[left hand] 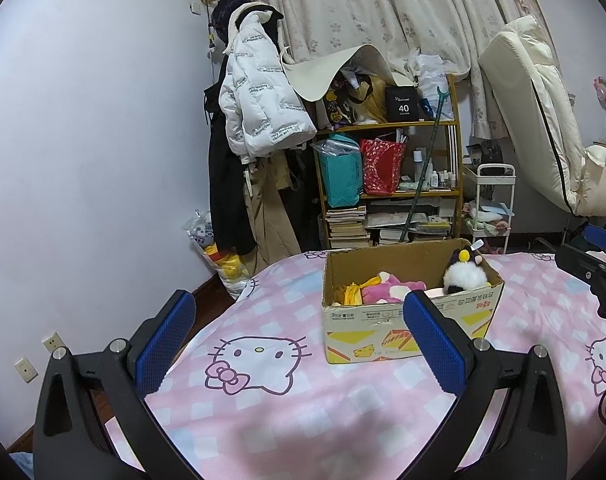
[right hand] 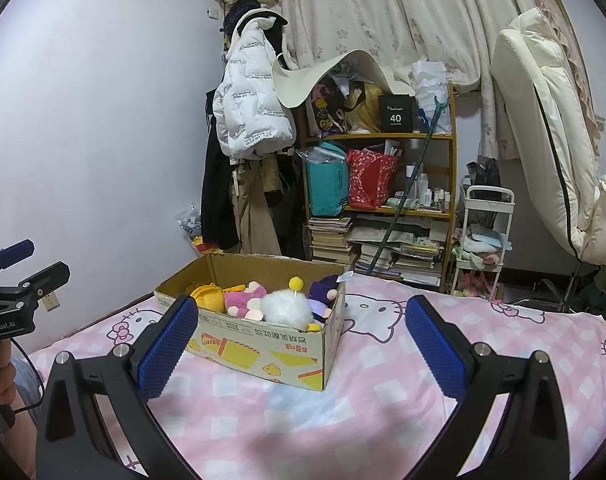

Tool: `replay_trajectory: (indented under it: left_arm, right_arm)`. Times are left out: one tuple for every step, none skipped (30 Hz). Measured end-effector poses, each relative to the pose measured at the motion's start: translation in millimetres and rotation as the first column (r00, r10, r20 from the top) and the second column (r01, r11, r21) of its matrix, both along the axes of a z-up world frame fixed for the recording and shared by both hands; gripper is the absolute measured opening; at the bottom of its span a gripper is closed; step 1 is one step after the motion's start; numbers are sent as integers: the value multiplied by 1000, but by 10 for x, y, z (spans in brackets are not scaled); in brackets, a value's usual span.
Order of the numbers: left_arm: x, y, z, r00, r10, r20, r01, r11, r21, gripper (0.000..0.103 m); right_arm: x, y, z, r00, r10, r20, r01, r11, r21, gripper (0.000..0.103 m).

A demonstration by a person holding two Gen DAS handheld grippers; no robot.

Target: Organize soft objects

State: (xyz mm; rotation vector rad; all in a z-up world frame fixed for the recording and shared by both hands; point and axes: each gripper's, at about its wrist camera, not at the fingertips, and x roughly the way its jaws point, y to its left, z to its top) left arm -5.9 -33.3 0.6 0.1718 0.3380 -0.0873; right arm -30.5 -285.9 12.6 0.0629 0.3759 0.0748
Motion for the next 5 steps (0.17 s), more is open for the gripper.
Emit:
replay_trajectory:
  left_arm:
    - [3, 2, -2, 1000, -1, -2, 1, 1000, -1, 102]
    - [-3, 0, 2, 1000, 2, -2, -2, 1000, 0, 102]
    - [-3, 0, 5, 1000, 3, -3, -3, 1000, 1, 102]
    - [-1, 0, 7, 1000, 2, -5, -2, 1000, 1, 102]
    - [0, 2, 9, 1000, 3, -7, -3, 1000, 0, 102]
  right_arm:
    - [-1, -1, 1, 1000, 0, 0, 0, 1000, -1, 103]
    - [4, -5, 3, 1000, 2, -1, -2, 1000, 0, 103]
    - [3, -5, -2, 1000, 2, -1, -2, 1000, 0, 103]
    - [4, -4, 0, 1000, 0, 0, 0, 1000, 0, 103]
    - [7, -10, 1, 1000, 3, -2, -3, 1000, 1, 103]
